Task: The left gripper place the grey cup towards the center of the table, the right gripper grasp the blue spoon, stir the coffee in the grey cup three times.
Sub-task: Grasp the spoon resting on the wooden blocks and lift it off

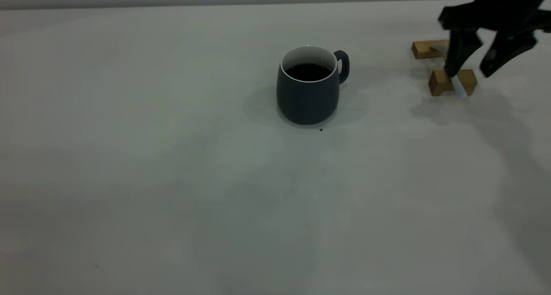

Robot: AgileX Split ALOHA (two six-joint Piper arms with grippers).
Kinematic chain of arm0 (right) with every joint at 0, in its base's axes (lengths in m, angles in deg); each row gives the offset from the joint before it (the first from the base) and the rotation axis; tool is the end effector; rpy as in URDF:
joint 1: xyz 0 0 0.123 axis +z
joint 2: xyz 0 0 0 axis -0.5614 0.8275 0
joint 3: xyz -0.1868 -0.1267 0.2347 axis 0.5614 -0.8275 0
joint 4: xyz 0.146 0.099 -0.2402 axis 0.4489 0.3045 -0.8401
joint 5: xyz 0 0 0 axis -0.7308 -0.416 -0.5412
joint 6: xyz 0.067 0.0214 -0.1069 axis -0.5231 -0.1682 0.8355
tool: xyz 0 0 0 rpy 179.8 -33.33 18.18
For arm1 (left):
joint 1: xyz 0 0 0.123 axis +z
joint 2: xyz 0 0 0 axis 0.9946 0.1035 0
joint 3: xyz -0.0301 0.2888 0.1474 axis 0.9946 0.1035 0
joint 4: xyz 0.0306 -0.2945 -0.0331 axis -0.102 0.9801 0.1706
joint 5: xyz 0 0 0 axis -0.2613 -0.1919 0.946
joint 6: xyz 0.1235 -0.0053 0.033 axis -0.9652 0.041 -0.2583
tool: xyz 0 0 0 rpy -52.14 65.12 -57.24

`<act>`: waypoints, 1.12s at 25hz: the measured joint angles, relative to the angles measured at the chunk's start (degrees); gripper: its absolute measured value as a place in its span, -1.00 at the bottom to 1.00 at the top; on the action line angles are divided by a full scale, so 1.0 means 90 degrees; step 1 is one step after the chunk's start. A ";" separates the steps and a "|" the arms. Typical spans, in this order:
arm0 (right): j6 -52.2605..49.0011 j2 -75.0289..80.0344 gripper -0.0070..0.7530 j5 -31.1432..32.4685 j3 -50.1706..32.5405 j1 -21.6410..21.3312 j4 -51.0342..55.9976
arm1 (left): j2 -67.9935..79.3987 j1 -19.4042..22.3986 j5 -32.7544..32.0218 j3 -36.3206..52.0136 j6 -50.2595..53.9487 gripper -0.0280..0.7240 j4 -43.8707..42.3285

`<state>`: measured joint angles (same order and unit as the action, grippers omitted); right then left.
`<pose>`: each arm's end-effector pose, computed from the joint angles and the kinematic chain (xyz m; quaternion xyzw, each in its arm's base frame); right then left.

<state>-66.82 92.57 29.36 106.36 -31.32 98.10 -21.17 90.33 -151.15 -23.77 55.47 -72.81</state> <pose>0.4914 0.0407 0.0214 -0.0658 0.9927 0.0628 0.0788 0.0182 0.0000 0.2745 -0.0262 0.8719 0.0302 0.4880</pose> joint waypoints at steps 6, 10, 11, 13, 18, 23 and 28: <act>-0.0533 0.0541 0.54 -0.0045 0.0453 0.0074 -0.0610 | 0.0000 0.0000 0.0000 0.0000 0.0000 0.63 0.0000; -0.0594 0.0597 0.54 -0.0196 0.0500 0.0074 -0.0627 | 0.0000 0.0000 0.0000 0.0000 0.0000 0.63 0.0000; -0.0594 0.0597 0.54 -0.0223 0.0500 0.0074 -0.0621 | 0.0000 0.0000 0.0000 0.0000 0.0000 0.63 0.0000; -0.0594 0.0621 0.54 -0.0275 0.0500 0.0074 -0.0621 | 0.0000 0.0000 0.0000 0.0000 0.0000 0.63 0.0000; -0.0599 0.0803 0.54 -0.0330 0.0500 0.0074 -0.0481 | 0.0000 0.0000 0.0000 0.0000 0.0006 0.63 0.0000; -0.0599 0.0936 0.54 -0.0426 0.0500 0.0074 -0.0464 | 0.0000 0.0000 0.0000 0.0000 0.0006 0.63 0.0000; -0.0609 0.1028 0.54 -0.0555 0.0505 0.0074 -0.0460 | 0.0000 0.0000 0.0000 0.0000 0.0006 0.63 0.0000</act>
<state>-72.30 101.83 24.37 110.91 -30.65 93.96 -21.17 90.33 -151.15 -23.77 55.53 -72.81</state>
